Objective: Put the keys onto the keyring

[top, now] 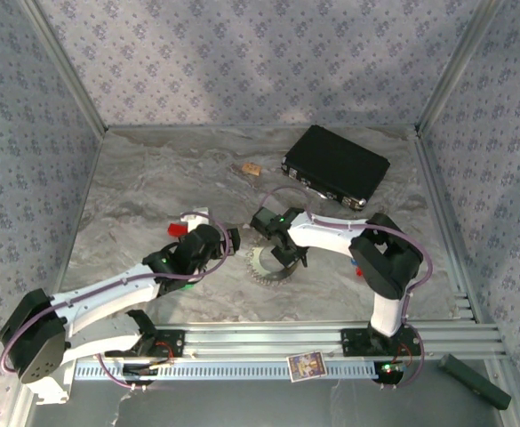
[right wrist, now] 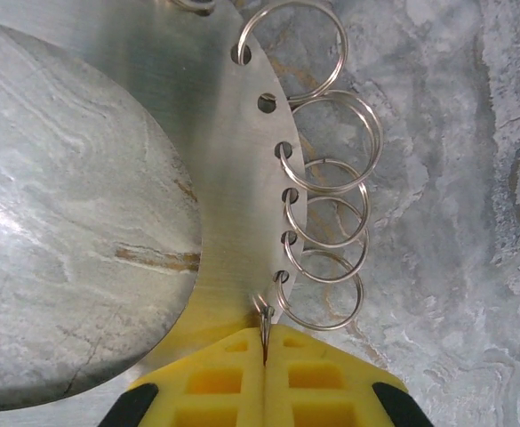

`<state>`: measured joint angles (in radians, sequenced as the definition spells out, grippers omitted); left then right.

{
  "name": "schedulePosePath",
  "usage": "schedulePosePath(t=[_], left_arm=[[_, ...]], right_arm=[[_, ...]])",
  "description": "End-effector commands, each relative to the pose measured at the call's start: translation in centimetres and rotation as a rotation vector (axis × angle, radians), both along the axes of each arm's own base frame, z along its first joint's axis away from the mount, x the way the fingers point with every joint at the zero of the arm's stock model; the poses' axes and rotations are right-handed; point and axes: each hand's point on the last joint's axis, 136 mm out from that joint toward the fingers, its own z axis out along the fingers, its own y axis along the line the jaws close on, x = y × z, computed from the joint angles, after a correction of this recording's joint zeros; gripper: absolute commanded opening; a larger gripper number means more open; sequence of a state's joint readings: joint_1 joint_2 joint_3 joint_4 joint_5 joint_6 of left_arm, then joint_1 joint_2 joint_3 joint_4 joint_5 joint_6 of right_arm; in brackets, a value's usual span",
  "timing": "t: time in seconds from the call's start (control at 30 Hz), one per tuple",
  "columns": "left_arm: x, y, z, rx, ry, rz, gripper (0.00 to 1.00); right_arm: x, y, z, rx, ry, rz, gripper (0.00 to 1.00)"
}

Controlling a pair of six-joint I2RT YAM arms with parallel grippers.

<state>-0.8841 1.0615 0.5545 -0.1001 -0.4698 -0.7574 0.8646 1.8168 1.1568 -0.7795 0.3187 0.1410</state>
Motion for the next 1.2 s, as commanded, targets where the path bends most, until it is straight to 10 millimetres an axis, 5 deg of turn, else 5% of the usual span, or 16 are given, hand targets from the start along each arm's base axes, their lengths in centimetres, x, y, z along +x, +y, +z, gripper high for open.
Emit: schedulePosePath(t=[0.0, 0.17, 0.43, 0.63, 0.87, 1.17], left_arm=[[0.0, 0.6, 1.0, 0.033, -0.040, 0.004, 0.98], [0.2, 0.5, 2.9, 0.109, -0.109, -0.071, 0.98], [0.8, 1.4, 6.7, 0.185, -0.221, -0.171, 0.81], [0.0, -0.1, 10.1, 0.216, -0.375, -0.391, 0.66], [-3.6, -4.0, 10.0, 0.248, -0.462, -0.767, 0.50], [-5.0, -5.7, 9.7, 0.276, -0.556, -0.933, 0.27]], right_arm=[[0.6, 0.7, 3.0, 0.040, -0.062, 0.028, 0.00], [1.0, 2.7, 6.8, 0.183, -0.141, 0.103, 0.00], [0.5, 5.9, 12.2, 0.485, -0.179, 0.238, 0.00], [-0.8, 8.6, 15.8, 0.790, -0.165, 0.432, 0.00], [-2.4, 9.6, 17.6, 0.955, -0.164, 0.602, 0.00], [-4.2, 9.9, 18.0, 1.008, -0.173, 0.751, 0.00]])
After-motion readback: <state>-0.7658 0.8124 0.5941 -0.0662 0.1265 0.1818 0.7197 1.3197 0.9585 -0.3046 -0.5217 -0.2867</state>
